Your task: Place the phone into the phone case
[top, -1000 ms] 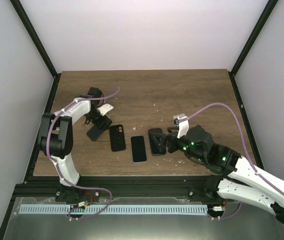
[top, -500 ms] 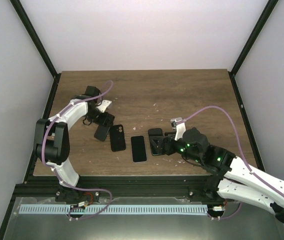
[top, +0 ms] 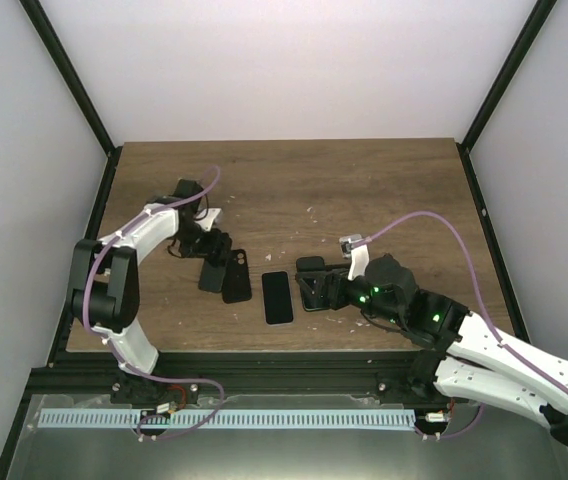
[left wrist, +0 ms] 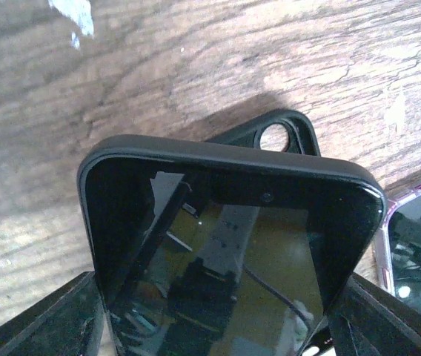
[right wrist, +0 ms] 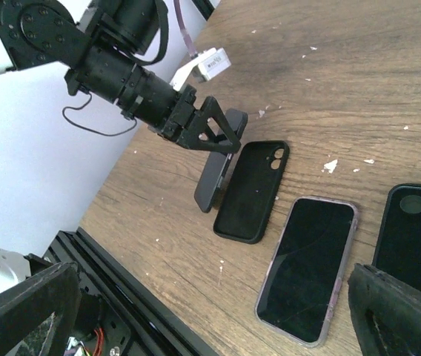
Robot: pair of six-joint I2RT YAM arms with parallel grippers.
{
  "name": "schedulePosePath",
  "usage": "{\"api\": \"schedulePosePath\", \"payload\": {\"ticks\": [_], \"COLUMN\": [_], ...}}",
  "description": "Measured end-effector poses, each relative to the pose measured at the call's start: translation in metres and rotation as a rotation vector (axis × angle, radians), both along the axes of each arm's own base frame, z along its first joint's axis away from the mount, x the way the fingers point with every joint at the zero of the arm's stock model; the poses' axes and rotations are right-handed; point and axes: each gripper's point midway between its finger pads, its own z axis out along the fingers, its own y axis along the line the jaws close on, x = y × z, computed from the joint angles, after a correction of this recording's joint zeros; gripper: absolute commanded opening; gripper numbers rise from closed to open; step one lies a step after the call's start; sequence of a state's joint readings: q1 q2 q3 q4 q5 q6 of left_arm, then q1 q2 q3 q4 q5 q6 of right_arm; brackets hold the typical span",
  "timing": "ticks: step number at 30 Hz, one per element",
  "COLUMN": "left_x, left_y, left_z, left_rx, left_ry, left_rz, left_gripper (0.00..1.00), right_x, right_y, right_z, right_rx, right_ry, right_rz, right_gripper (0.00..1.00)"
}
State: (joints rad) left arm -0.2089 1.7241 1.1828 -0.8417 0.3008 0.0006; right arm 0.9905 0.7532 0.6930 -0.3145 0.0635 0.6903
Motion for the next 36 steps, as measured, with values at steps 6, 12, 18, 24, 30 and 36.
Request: {"api": "schedulePosePath", "payload": {"ticks": [6, 12, 18, 24, 30, 36], "left_x": [-0.011, -0.006, -0.004, 0.004, 0.008, 0.002], "left_y": [-0.002, -0.022, -0.044, -0.048, -0.048, -0.041], "left_z": [0.002, 0.023, 0.025, 0.025, 0.019, 0.006], "left_rx": [-0.012, -0.042, -0.057, -0.058, -0.042, -0.009], "left_ry": [0.023, -0.046, -0.063, -0.087, -0.088, -0.074], "left_rz": [0.098, 0.151, 0.182, 0.241, 0.278, 0.312], "left_gripper": [0.35, 0.35, 0.35, 0.36, 0.36, 0.37], "right_x": [0.0, -0.001, -0.003, -0.004, -0.006, -0.006], "right_y": [0.002, 0.001, -0.001, -0.004, -0.007, -0.007], "right_z": [0.004, 0.006, 0.011, 0.012, 0.016, 0.015], "right_rx": [0.02, 0.029, 0.042, 0.05, 0.063, 0.062], "right_ry": [0.0, -0.004, -0.012, -0.017, -0.022, -0.021], "right_rz": [0.003, 0.003, 0.004, 0.003, 0.002, 0.002], "right_gripper": [1.0, 1.0, 1.0, 1.0, 1.0, 1.0]}}
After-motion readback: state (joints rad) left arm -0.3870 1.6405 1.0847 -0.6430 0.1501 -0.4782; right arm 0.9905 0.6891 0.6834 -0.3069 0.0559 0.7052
